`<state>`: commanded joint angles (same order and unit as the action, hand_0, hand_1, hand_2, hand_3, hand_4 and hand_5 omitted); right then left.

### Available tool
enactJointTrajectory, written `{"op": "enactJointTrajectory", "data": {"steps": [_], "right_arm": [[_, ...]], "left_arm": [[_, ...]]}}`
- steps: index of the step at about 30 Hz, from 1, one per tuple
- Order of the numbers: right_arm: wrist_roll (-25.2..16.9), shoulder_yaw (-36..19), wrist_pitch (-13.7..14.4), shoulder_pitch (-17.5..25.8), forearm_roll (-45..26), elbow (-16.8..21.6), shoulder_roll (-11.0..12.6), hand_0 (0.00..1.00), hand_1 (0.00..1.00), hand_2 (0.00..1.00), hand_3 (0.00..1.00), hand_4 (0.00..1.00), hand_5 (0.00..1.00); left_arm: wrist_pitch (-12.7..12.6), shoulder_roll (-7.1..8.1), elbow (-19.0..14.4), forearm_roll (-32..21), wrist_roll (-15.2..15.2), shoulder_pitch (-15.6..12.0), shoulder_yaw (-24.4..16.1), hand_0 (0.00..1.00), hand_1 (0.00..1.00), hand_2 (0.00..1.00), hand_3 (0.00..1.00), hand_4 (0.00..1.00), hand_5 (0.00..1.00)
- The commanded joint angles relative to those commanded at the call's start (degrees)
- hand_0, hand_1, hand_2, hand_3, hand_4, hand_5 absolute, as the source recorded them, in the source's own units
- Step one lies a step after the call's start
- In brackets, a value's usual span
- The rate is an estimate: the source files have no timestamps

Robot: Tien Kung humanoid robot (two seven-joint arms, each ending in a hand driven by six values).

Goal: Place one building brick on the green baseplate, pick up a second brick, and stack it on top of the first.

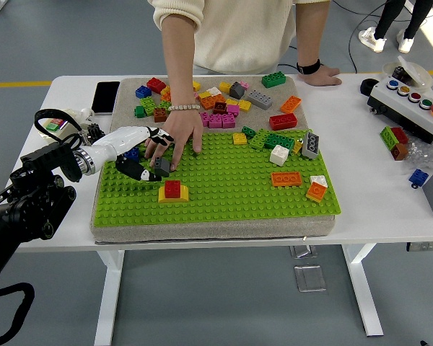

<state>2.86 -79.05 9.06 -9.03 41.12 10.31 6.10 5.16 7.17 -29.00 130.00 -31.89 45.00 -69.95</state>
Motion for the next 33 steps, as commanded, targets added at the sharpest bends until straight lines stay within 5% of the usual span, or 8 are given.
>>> {"op": "enactJointTrajectory", "data": {"steps": [12,13,33], "right_arm": [[-0.16,-0.02,0.23,-0.07,-0.13,0.0,-0.06,0.729,0.638,0.687,0.623,0.924,0.476],[-0.15,-0.02,0.23,-0.05,-0.13,0.0,-0.05,0.73,0.638,0.687,0.624,0.925,0.476],[-0.2,0.24,0.33,0.14,-0.07,0.0,-0.04,0.731,0.639,0.688,0.624,0.925,0.476]], "left_arm": [[-0.85,0.04,0.61,0.0,0.23,0.0,0.42,0.833,0.768,0.75,0.782,0.981,0.189],[-0.84,0.03,0.6,0.0,0.25,-0.02,0.43,0.833,0.761,0.707,0.689,0.911,0.174],[0.38,-0.1,0.49,0.0,0.67,-0.67,0.1,0.824,0.746,0.659,0.619,0.849,0.15]]}}
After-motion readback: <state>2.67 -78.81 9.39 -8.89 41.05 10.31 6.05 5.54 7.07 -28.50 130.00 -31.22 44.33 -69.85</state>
